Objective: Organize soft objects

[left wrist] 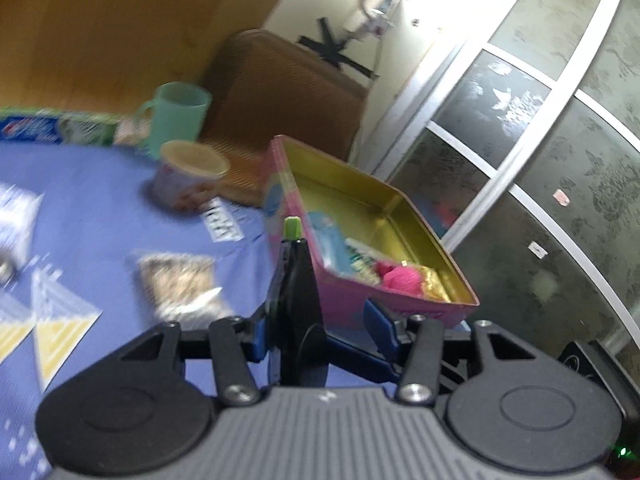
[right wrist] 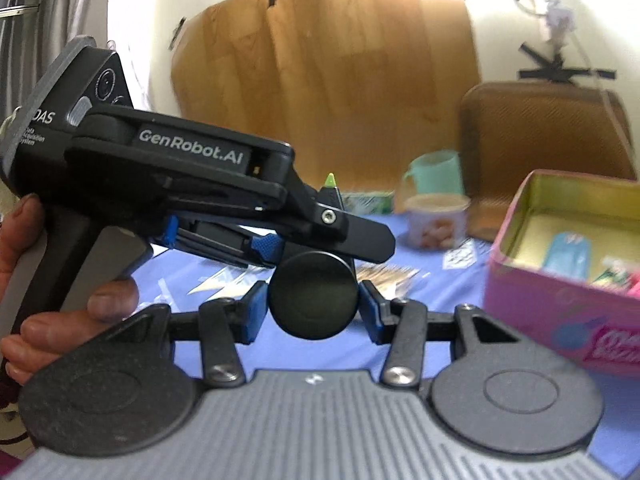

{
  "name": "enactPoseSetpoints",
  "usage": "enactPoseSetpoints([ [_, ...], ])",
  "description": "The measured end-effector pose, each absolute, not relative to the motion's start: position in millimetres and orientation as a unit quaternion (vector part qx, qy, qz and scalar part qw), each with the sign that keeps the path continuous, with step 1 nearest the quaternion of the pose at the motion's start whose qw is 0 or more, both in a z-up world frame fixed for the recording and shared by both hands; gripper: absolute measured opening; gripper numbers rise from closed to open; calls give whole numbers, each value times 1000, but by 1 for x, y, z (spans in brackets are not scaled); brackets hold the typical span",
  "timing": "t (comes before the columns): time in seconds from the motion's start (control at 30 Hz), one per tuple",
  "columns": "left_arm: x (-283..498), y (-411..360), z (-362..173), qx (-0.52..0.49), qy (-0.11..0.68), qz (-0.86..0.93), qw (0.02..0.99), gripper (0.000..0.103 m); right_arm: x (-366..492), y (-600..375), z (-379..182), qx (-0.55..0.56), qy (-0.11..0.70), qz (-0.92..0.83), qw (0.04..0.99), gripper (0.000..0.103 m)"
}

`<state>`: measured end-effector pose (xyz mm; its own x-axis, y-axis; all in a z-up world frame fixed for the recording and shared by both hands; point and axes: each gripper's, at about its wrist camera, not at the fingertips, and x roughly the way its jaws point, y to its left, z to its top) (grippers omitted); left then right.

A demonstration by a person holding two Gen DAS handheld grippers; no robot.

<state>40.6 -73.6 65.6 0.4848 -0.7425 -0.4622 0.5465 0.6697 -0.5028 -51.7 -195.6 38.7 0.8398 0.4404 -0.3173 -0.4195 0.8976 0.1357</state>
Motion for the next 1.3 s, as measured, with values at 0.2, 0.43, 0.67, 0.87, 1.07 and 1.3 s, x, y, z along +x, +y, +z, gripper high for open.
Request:
enactPoseSetpoints([
  [0.2, 55, -133, 87, -104, 323, -413, 845, 48, -49, -232, 49, 24, 136, 168, 976, 52],
  [0.43, 75, -200, 93, -63, 304, -417, 854, 51, -34, -284, 46, 21, 120, 83, 989, 52],
  [0.67, 79, -195, 80, -48, 307, -374, 874, 55, -7, -337, 30, 34, 131, -65, 989, 52],
  [0.87, 69, -158, 67, -40, 305, -351, 884, 57, -25, -341, 33, 65, 113, -70, 989, 52],
  [1.07, 54, -85, 45, -52, 306, -301, 902, 60, -28, -308, 44, 62, 106, -27, 992, 52],
  [1.3, 46, 21, 23, -72, 306, -186, 931, 60, -8, -247, 50, 49, 142, 77, 986, 52],
])
